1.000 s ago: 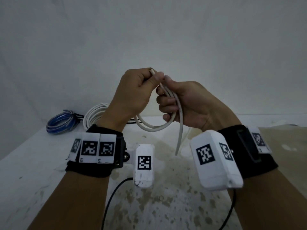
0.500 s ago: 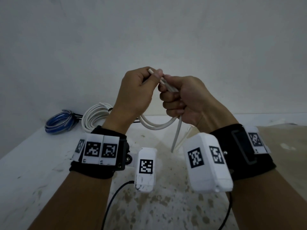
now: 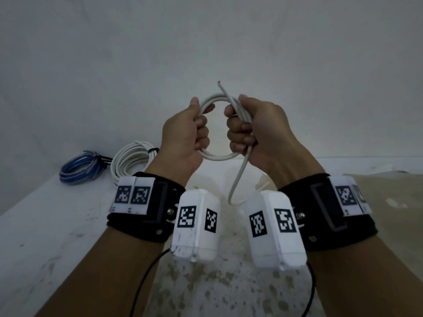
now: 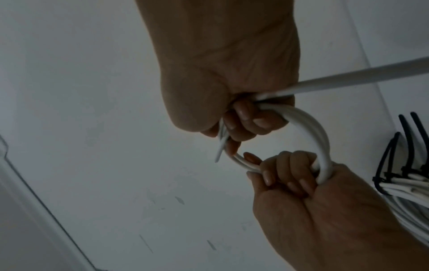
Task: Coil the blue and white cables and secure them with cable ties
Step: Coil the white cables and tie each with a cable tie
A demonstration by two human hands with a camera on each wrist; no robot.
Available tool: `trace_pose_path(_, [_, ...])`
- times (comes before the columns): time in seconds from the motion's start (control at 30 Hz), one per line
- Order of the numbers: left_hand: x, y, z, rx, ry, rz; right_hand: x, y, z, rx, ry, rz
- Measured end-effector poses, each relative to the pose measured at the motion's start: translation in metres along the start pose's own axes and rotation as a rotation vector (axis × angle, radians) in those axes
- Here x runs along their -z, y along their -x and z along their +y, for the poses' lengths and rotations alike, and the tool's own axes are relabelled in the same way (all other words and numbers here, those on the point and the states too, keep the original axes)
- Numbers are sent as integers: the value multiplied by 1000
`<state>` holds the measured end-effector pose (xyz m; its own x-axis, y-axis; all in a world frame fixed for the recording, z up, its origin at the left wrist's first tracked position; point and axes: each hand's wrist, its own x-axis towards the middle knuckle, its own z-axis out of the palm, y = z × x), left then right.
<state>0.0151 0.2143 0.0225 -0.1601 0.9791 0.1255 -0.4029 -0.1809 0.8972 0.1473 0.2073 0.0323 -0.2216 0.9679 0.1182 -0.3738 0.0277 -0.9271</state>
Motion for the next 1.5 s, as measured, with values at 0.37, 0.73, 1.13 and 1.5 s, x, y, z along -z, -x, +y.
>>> trace_pose_path(0.37, [-4, 17, -1, 19, -899, 122, -1, 1, -6, 253, -187, 348])
trace_pose_path(0.73, [-32, 67, 27, 380, 291, 113, -25, 56, -28, 213, -338, 275])
trace_pose_path(1.13, [-47, 126, 57, -8, -60, 40, -29, 106, -60, 195, -304, 347])
trace_pose_path(1.5, [-39, 137, 72, -387, -494, 50, -37, 128, -61, 114, -268, 235])
